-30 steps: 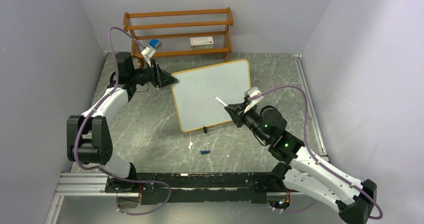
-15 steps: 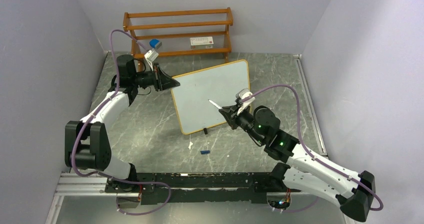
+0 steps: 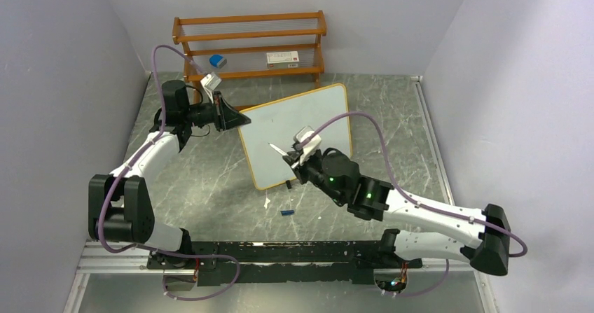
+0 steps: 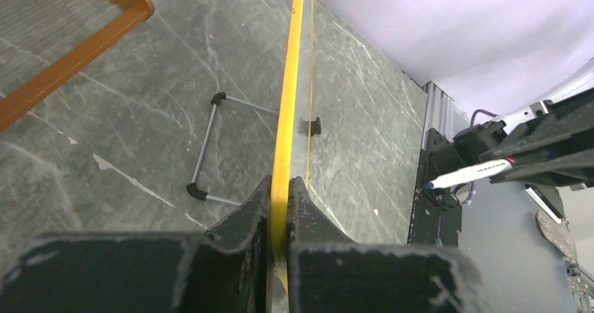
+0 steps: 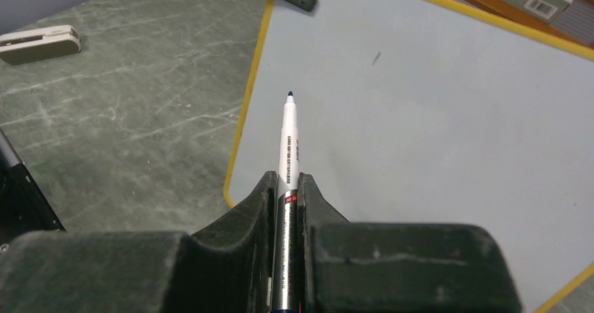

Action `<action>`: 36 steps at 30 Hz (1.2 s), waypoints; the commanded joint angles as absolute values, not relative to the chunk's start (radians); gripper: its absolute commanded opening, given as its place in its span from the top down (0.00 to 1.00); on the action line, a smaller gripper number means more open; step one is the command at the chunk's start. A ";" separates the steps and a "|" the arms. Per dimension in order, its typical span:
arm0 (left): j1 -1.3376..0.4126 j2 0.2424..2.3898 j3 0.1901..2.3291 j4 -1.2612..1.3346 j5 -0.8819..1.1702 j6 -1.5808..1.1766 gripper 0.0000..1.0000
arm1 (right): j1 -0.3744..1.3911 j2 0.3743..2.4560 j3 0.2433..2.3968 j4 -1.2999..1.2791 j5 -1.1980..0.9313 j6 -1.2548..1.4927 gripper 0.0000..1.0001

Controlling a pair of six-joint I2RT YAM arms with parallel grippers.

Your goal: Write a sentence on the whiteboard

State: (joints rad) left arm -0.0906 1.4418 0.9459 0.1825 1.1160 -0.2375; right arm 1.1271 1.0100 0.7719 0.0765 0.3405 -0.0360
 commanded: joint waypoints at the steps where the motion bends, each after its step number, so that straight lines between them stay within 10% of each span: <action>1: -0.097 1.478 0.953 0.058 1.047 -0.072 0.95 | 1.168 1.081 0.873 0.039 0.474 -0.044 1.00; 36: -0.098 1.480 0.975 -0.021 0.987 -0.042 0.95 | 1.233 1.506 1.316 -0.204 0.658 0.020 1.00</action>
State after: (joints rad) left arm -0.0906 1.4509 0.9916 0.0624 1.0966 -0.1638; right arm 1.2255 1.4914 1.2739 -0.2539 0.6228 0.0391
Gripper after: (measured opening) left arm 0.092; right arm 0.132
